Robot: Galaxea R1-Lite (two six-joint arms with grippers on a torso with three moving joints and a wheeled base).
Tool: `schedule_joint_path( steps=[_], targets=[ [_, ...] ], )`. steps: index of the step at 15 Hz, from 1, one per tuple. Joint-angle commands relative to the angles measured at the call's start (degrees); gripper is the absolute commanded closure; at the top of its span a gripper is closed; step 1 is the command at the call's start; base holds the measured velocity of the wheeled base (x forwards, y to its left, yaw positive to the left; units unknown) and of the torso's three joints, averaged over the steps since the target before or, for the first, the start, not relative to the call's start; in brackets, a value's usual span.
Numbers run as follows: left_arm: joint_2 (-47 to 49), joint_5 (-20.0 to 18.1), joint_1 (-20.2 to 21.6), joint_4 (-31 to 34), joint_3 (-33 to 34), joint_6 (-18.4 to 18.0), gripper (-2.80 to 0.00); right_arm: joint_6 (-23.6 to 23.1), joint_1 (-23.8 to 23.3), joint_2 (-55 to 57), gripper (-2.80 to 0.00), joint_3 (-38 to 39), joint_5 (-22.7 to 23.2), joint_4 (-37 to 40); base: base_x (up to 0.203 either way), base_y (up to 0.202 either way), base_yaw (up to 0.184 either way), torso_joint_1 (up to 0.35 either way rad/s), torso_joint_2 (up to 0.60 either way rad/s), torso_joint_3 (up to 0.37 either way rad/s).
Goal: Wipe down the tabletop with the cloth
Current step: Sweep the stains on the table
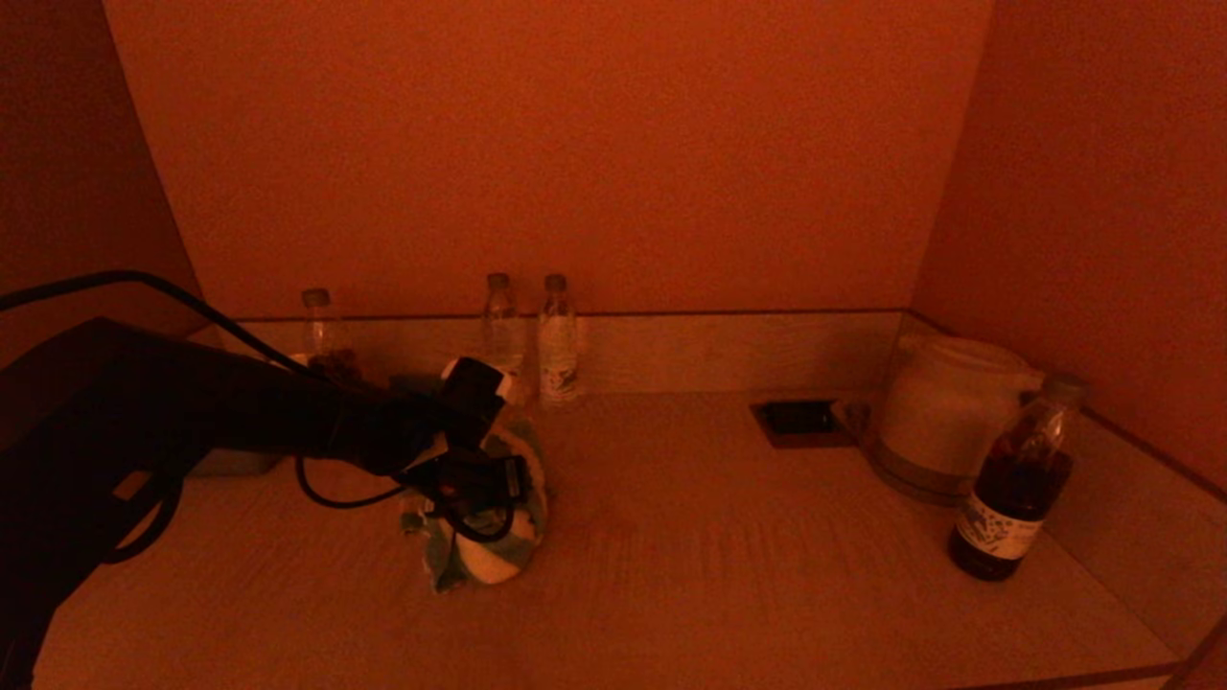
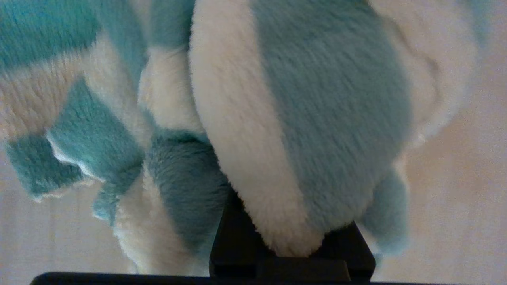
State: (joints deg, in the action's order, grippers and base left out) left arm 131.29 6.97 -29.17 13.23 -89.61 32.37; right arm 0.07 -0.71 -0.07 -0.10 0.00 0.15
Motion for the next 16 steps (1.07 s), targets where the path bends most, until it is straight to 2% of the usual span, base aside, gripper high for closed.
schedule_joint_path(
  steps=[1,4,7,8,10,11,16],
  targets=[
    [0.7,0.0,-0.1,0.3,0.2,0.3,0.00,0.0,0.0,0.1,0.00,0.0,0.0,0.0,0.000,0.000,0.000,0.000,0.00,0.000],
    [-3.1,-0.5,-2.4,3.6,3.3,2.5,0.00,0.0,0.0,0.1,0.00,0.0,0.0,0.0,0.000,0.000,0.000,0.000,0.00,0.000],
    [-7.7,-0.6,-7.7,5.6,6.6,4.9,0.00,0.0,0.0,0.1,0.00,0.0,0.0,-0.1,0.000,0.000,0.000,0.000,0.00,0.000],
    [-8.0,-0.6,-8.2,5.7,7.0,5.2,0.00,0.0,0.0,0.1,0.00,0.0,0.0,0.0,0.000,0.000,0.000,0.000,0.00,0.000],
    [-9.2,-0.6,-12.8,5.9,8.2,6.4,0.00,0.0,0.0,0.1,0.00,0.0,0.0,0.0,0.000,0.000,0.000,0.000,0.00,0.000],
    [-9.3,-0.7,-13.8,5.9,8.3,6.7,0.00,0.0,0.0,0.1,0.00,0.0,0.0,0.0,0.000,0.000,0.000,0.000,0.00,0.000],
    [-7.8,-2.3,-14.6,5.3,7.3,6.6,0.00,0.0,0.0,0.1,0.00,0.0,0.0,0.0,0.000,0.000,0.000,0.000,0.00,0.000]
  ],
)
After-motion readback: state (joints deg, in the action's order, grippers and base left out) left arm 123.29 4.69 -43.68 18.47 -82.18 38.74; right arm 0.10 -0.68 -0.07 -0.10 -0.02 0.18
